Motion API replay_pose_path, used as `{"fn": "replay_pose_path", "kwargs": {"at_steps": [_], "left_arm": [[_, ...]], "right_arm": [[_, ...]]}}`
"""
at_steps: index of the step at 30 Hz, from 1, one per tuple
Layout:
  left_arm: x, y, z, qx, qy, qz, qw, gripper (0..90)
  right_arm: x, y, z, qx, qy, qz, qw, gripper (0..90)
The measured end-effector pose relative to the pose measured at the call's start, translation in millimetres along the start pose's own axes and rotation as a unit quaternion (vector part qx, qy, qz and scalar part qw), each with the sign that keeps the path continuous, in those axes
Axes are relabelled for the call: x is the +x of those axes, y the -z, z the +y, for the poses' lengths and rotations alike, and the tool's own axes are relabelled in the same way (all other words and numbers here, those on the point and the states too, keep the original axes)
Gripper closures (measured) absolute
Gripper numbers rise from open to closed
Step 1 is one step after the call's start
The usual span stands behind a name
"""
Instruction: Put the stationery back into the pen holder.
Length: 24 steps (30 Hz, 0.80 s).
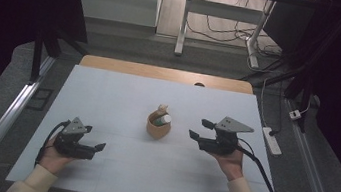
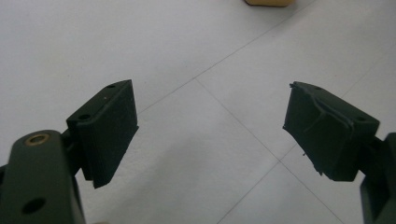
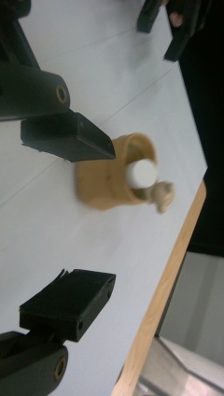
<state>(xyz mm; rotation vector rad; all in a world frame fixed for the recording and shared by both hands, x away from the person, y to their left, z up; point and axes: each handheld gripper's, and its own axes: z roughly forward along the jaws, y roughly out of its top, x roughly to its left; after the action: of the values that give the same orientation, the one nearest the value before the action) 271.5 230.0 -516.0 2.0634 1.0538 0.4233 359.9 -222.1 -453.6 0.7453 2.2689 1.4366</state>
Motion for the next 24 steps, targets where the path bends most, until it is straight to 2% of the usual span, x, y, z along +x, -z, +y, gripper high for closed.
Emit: {"fn": "replay_pose_path", "kwargs": {"at_steps": [10, 20, 24], "left_arm": [[-0.6, 1.0, -0.6, 0.000, -0.001, 0.002, 1.0000, 17.0], [0.2, 1.8, -1.2, -0.001, 0.000, 0.005, 1.0000, 17.0], [0.1, 2.2, -1.1, -0.003, 0.000, 0.006, 1.0000, 17.0]], "right_arm": [[-13.5, 30.5, -36.9, 0.038, -0.001, -0.045, 0.9983, 33.0], [-24.1, 59.0, -70.2, 0.067, -0.016, -0.068, 0.9953, 32.8], [-27.3, 64.4, -81.0, 0.073, -0.020, -0.072, 0.9945, 32.8]]}}
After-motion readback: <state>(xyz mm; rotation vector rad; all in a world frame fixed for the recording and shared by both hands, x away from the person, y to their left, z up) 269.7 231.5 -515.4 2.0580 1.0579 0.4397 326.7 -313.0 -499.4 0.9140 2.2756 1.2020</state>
